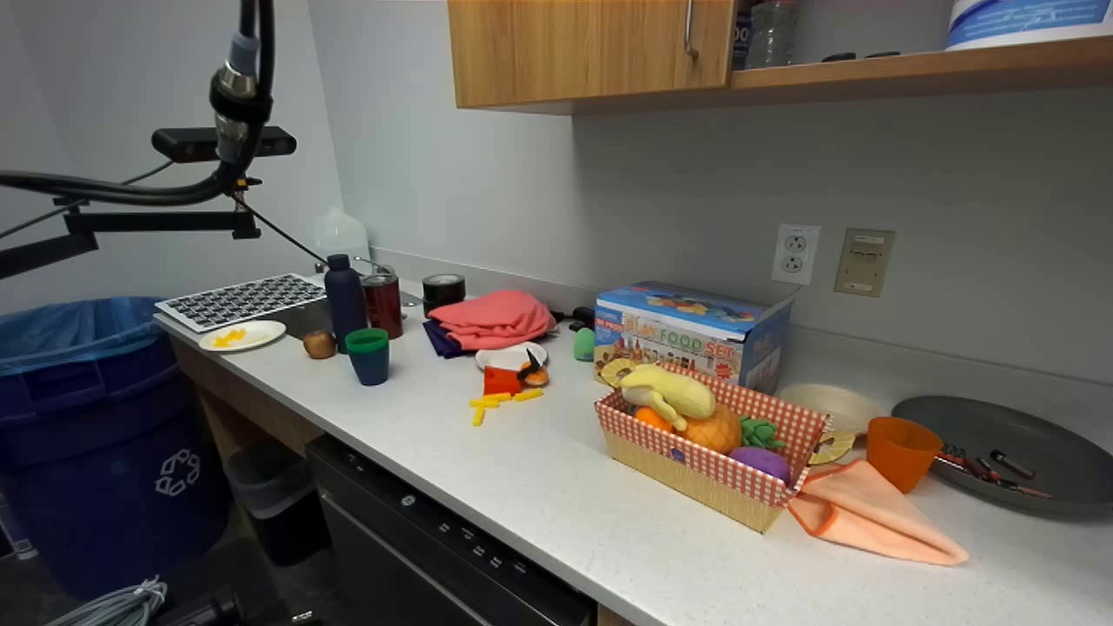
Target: Open the cupboard door
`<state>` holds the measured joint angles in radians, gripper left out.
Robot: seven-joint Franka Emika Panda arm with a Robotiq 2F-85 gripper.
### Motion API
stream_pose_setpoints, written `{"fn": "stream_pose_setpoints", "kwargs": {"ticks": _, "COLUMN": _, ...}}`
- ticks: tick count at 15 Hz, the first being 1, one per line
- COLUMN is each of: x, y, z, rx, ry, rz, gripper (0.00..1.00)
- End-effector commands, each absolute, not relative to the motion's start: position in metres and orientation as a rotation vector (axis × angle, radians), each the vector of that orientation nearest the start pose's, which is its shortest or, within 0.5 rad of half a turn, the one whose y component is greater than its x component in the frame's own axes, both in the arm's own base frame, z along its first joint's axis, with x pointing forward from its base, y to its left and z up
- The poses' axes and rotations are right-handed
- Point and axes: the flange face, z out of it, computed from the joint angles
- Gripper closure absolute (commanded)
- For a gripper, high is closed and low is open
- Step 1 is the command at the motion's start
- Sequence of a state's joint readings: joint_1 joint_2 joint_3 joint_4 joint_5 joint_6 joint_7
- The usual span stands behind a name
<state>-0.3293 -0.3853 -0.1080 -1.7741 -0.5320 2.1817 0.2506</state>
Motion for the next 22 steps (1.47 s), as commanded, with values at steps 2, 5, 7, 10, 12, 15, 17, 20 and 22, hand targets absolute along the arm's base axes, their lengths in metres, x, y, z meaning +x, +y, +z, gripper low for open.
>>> {"fn": "stream_pose_setpoints", "kwargs": {"ticks": 2, "x": 0.374, "y": -0.291, "z": 0.815, "rx": 2.182, "ry": -0.917, "rz": 0.883, "gripper": 0.00}}
{"fn": "stream_pose_setpoints", "kwargs": {"ticks": 5, "x": 0.361, "y": -0.325, "z": 0.822, "rx": 2.074, "ry": -1.027, "rz": 0.863, "gripper": 0.00}}
{"fn": "stream_pose_setpoints", "kwargs": {"ticks": 7, "x": 0.357, "y": -0.338, "z": 0.825, "rx": 2.014, "ry": -1.071, "rz": 0.857, "gripper": 0.00}}
{"fn": "stream_pose_setpoints", "kwargs": {"ticks": 10, "x": 0.358, "y": -0.347, "z": 0.828, "rx": 1.926, "ry": -1.081, "rz": 0.856, "gripper": 0.00}}
{"fn": "stream_pose_setpoints", "kwargs": {"ticks": 12, "x": 0.359, "y": -0.343, "z": 0.831, "rx": 1.887, "ry": -1.063, "rz": 0.863, "gripper": 0.00}}
{"fn": "stream_pose_setpoints", "kwargs": {"ticks": 15, "x": 0.364, "y": -0.314, "z": 0.831, "rx": 1.990, "ry": -0.984, "rz": 0.912, "gripper": 0.00}}
{"fn": "stream_pose_setpoints", "kwargs": {"ticks": 17, "x": 0.371, "y": -0.289, "z": 0.830, "rx": 2.084, "ry": -0.923, "rz": 0.968, "gripper": 0.00}}
{"fn": "stream_pose_setpoints", "kwargs": {"ticks": 20, "x": 0.381, "y": -0.244, "z": 0.831, "rx": 2.222, "ry": -0.826, "rz": 1.059, "gripper": 0.00}}
{"fn": "stream_pose_setpoints", "kwargs": {"ticks": 22, "x": 0.385, "y": -0.221, "z": 0.832, "rx": 2.306, "ry": -0.751, "rz": 1.111, "gripper": 0.00}}
